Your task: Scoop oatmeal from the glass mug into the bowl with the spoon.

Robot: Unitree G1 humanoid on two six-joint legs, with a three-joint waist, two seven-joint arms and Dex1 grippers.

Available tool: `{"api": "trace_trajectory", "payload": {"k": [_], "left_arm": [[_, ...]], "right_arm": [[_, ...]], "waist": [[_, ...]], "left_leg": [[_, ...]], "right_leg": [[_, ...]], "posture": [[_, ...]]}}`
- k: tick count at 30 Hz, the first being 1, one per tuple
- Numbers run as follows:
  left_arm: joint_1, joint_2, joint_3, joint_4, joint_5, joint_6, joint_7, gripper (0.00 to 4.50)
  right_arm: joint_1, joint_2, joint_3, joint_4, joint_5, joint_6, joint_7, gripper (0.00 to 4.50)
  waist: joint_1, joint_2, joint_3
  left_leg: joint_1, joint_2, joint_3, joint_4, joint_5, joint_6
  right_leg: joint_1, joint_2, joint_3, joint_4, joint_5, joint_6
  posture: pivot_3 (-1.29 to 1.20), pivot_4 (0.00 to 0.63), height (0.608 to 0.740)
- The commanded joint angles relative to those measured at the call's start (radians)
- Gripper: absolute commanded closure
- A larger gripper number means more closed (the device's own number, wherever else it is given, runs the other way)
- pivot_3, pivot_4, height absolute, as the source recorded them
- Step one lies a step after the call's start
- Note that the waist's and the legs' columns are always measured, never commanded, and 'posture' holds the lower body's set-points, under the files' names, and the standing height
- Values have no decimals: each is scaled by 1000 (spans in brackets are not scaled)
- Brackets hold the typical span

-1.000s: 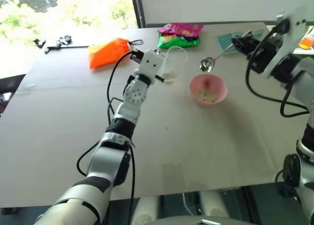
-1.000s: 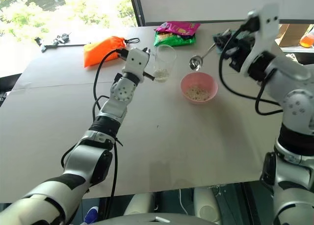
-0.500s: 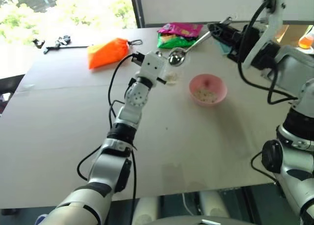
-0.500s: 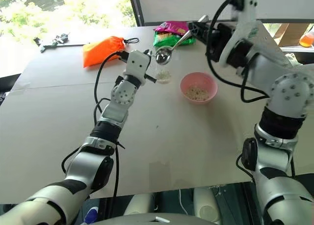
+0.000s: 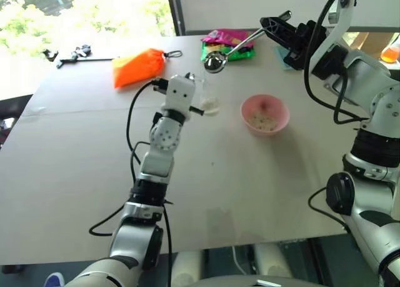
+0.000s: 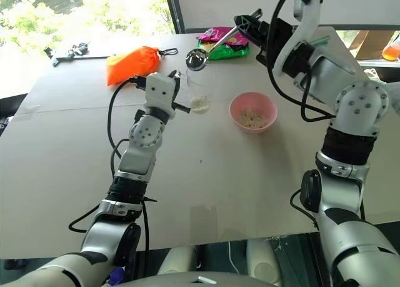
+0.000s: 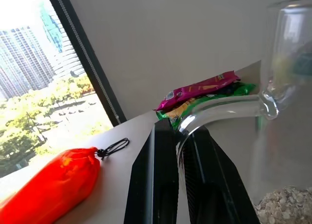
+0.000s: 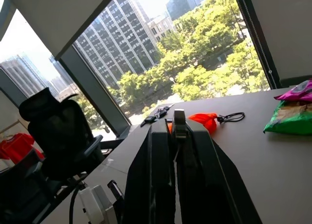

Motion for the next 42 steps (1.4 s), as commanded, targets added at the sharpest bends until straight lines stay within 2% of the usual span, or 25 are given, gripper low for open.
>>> {"api": "trace_trajectory", "payload": {"k": [1,5,7,10,11,13,16,17,18,19,22,26,28,31,36,38,42], "left_arm": [[-2,-4,10,-68,-11,2,8,4414],[-7,-15,1,-73,-13,9,8,4414],[-8,-23,-4,-71,-11,10,7,4414],[-5,-29,-6,-68,-14,12,3,4414],[-2,-30,-5,-69,-16,13,3,4500],[5,-34,-3,-70,-24,16,0,4500],[26,-57,11,-83,-57,31,-1,4500],[40,-84,41,-90,-108,48,6,4500],[54,-102,64,-97,-142,60,11,4500],[70,-108,81,-99,-158,67,17,4500],[128,-102,114,-137,-183,61,15,4500],[189,-91,148,-202,-216,59,10,4500],[233,-80,172,-226,-229,51,5,4500],[288,-58,187,-236,-228,9,-10,4500],[340,-33,206,-203,-228,-64,-19,4500],[360,-23,224,-184,-228,-87,-15,4500],[368,-9,231,-147,-227,-116,-16,4500]], "right_arm": [[14,-32,39,-53,-37,-18,31,4500],[34,-54,192,-93,-186,-83,87,4500],[45,-72,308,-114,-300,-148,142,4500],[52,-40,386,-103,-376,-200,178,4500],[55,-29,403,-93,-399,-215,188,3782],[58,-17,423,-81,-437,-239,212,3090],[56,-3,414,-101,-442,-247,247,1527],[58,-6,384,-134,-415,-235,255,1156],[60,-10,358,-164,-396,-227,257,462],[67,-5,318,-194,-371,-246,260,182],[99,-7,180,-279,-264,-324,323,182],[161,-62,109,-350,-313,-339,244,182],[309,-170,147,-413,-451,-399,283,182],[549,-257,146,-445,-569,-508,340,182],[802,-248,84,-441,-633,-658,378,182],[891,-228,56,-448,-600,-695,421,182],[1005,-230,33,-431,-566,-748,516,182]], "waist": [[0,0,0],[-4,0,0],[-6,0,0],[-5,0,0],[-5,0,0],[-3,0,0],[0,0,0],[0,0,0],[2,0,0],[2,0,0],[2,0,0],[3,-1,0],[9,-3,-1],[20,-4,-2],[24,-4,-2],[29,-4,-2],[30,-4,-1]], "left_leg": [[0,0,0,0,0,0],[0,0,0,0,0,0],[1,0,0,0,0,0],[0,0,0,0,0,0],[0,0,0,0,0,0],[0,0,0,0,0,0],[0,0,0,0,0,0],[0,0,-1,0,0,0],[0,0,-1,0,0,0],[0,0,-2,0,0,0],[0,0,-4,0,0,0],[0,0,-3,-1,0,0],[0,0,-3,-1,0,0],[1,0,-2,-1,0,0],[3,0,1,-1,0,0],[4,0,0,0,0,1],[19,1,1,-6,-2,5]], "right_leg": [[0,0,0,0,0,0],[0,0,0,0,0,0],[0,1,0,0,0,0],[0,1,0,0,0,0],[0,1,0,0,0,0],[0,1,0,0,0,0],[0,1,0,0,0,0],[0,0,0,-1,0,0],[0,0,0,-1,0,0],[0,0,0,-1,0,0],[0,0,-1,-2,0,0],[0,0,0,-1,0,0],[1,0,-1,-1,0,0],[3,0,-2,-3,0,0],[3,0,0,-1,0,0],[4,1,0,-1,0,1],[18,2,1,-5,0,1]], "posture": [[0,150,740],[0,150,740],[0,150,740],[0,150,740],[0,150,740],[0,150,740],[0,150,740],[0,150,740],[0,150,740],[0,150,740],[0,150,740],[0,150,740],[0,150,740],[0,150,740],[0,150,740],[0,150,740],[0,150,740]]}}
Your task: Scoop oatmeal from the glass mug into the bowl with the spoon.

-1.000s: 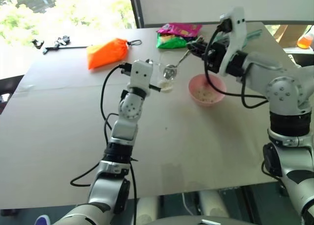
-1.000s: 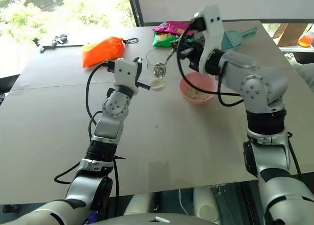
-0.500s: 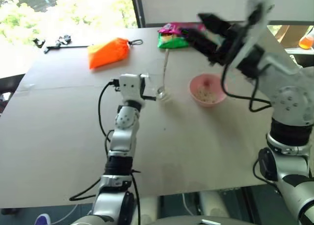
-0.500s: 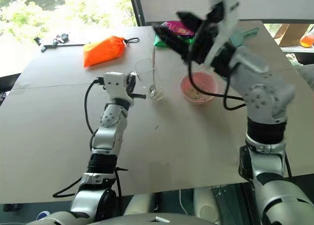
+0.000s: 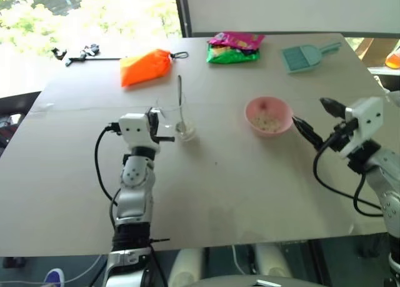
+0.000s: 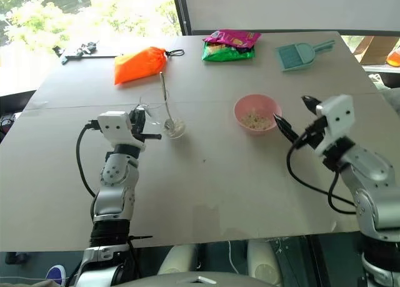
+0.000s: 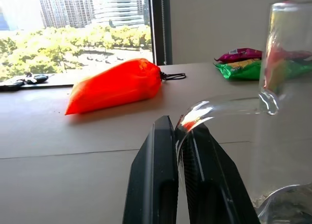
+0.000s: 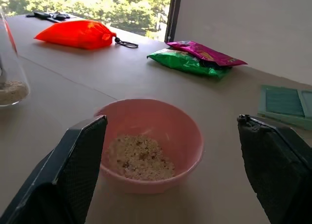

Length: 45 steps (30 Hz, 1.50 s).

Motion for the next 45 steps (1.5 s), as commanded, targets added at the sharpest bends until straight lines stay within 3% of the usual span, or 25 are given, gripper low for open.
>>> {"api": "trace_trajectory", "payload": {"k": [1,5,8,19,23,27,29,30,42,45], "left_arm": [[-8,12,16,9,-6,-60,2,4500],[-26,15,23,45,-9,-71,7,4500],[-41,26,34,68,-11,-76,9,4500],[-51,34,56,140,-33,-101,24,4500],[-33,37,52,118,-57,-98,7,3003],[-9,49,61,60,-76,-64,7,1028],[16,55,62,13,-89,-37,0,224],[32,58,63,-13,-94,-23,-2,45],[392,142,71,-445,-257,234,-164,45],[514,178,96,-543,-387,266,-290,45]], "right_arm": [[56,-11,-50,-21,57,-76,111,182],[65,-70,-57,-58,161,-58,242,182],[52,-131,-48,-103,251,-26,341,182],[73,-183,-15,-88,169,-135,481,182],[69,-174,-12,-73,155,-153,476,132],[82,-163,-18,-56,138,-166,463,132],[91,-160,-23,-38,124,-175,459,132],[96,-160,-25,-29,117,-182,460,132],[160,-184,-106,170,60,-294,522,132],[189,-206,-149,218,61,-306,555,132]], "waist": [[1,0,0],[0,0,0],[1,-1,0],[6,-1,0],[8,-1,0],[8,-1,0],[8,-1,0],[9,-1,0],[14,-1,1],[19,-1,1]], "left_leg": [[3,0,-1,0,0,0],[16,0,-1,-10,0,1],[16,1,-1,-11,0,1],[14,1,-4,-13,1,0],[15,1,-5,-14,1,0],[14,1,-5,-14,1,-1],[14,1,-5,-15,1,-2],[14,1,-5,-15,2,-2],[16,2,-4,-18,0,0],[16,2,-3,-18,0,1]], "right_leg": [[4,0,-1,-1,0,0],[17,1,-1,-12,2,3],[18,1,-1,-14,2,3],[21,0,-4,-25,3,4],[23,0,-5,-27,3,4],[23,0,-5,-28,3,4],[23,0,-5,-28,3,4],[23,0,-5,-28,3,4],[23,-1,-4,-30,3,4],[24,-1,-4,-30,3,4]], "posture": [[0,150,740],[0,150,740],[0,150,740],[0,150,740],[0,150,740],[0,150,740],[0,150,740],[0,150,740],[0,150,740],[0,150,740]]}}
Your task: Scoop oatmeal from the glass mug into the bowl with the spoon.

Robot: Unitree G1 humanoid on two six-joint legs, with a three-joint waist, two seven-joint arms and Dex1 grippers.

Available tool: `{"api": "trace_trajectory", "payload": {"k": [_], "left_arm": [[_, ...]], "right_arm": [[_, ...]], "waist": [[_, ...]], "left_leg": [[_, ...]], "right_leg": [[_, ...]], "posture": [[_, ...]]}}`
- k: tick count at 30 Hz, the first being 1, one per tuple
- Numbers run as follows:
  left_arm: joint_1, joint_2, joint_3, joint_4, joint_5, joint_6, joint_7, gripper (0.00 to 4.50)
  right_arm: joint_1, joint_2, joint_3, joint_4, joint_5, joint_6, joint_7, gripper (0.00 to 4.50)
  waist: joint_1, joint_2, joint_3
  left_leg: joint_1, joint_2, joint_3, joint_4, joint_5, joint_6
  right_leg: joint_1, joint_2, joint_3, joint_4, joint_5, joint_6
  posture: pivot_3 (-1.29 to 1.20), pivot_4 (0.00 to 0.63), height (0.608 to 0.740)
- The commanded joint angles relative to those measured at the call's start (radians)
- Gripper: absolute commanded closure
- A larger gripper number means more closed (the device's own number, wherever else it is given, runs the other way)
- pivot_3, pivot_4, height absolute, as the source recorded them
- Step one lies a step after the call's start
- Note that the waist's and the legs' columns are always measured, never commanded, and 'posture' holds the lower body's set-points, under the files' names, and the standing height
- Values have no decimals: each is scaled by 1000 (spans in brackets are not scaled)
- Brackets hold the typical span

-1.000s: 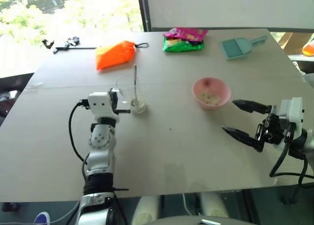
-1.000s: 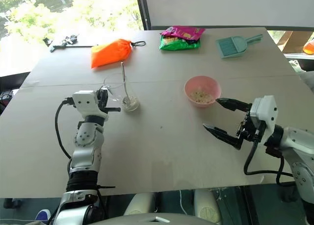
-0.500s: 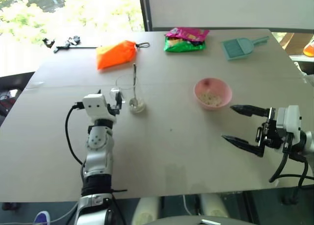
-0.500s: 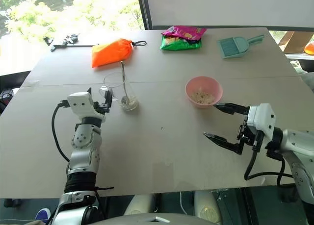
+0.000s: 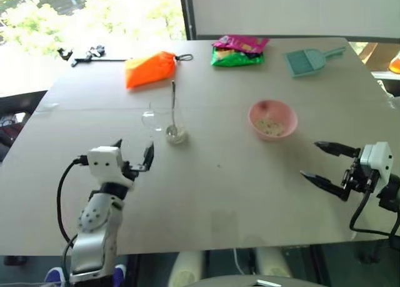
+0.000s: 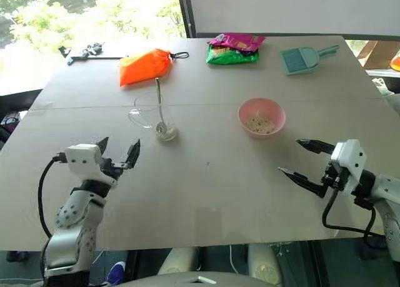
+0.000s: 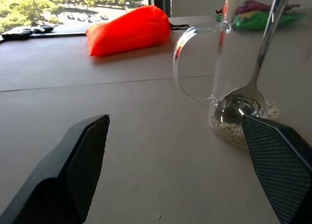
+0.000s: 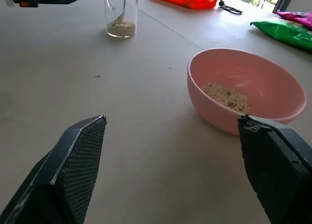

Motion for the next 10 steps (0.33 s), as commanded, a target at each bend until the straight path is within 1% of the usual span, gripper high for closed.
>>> {"api": "trace_trajectory", "payload": {"k": [1,4,7,10], "left_arm": [[135,62,55,-158,-141,26,-150,45],[245,130,107,-205,-224,80,-236,45],[301,167,146,-221,-284,132,-277,45],[320,182,151,-232,-297,157,-285,45]], "right_arm": [[41,-45,-91,42,2,-27,46,132],[81,-77,-134,98,-14,-25,62,132],[79,-76,-148,126,-20,1,22,132],[65,-70,-130,120,-33,11,-6,132]], "waist": [[3,0,0],[7,0,0],[10,1,0],[8,1,0]], "left_leg": [[0,0,1,0,0,0],[1,1,2,-3,0,0],[2,1,2,-7,0,0],[3,1,3,-7,0,0]], "right_leg": [[0,0,1,0,0,0],[0,0,2,-2,0,0],[0,0,1,-2,0,-1],[1,0,2,-3,0,-1]], "posture": [[0,150,740],[0,150,740],[0,150,740],[0,150,740]]}}
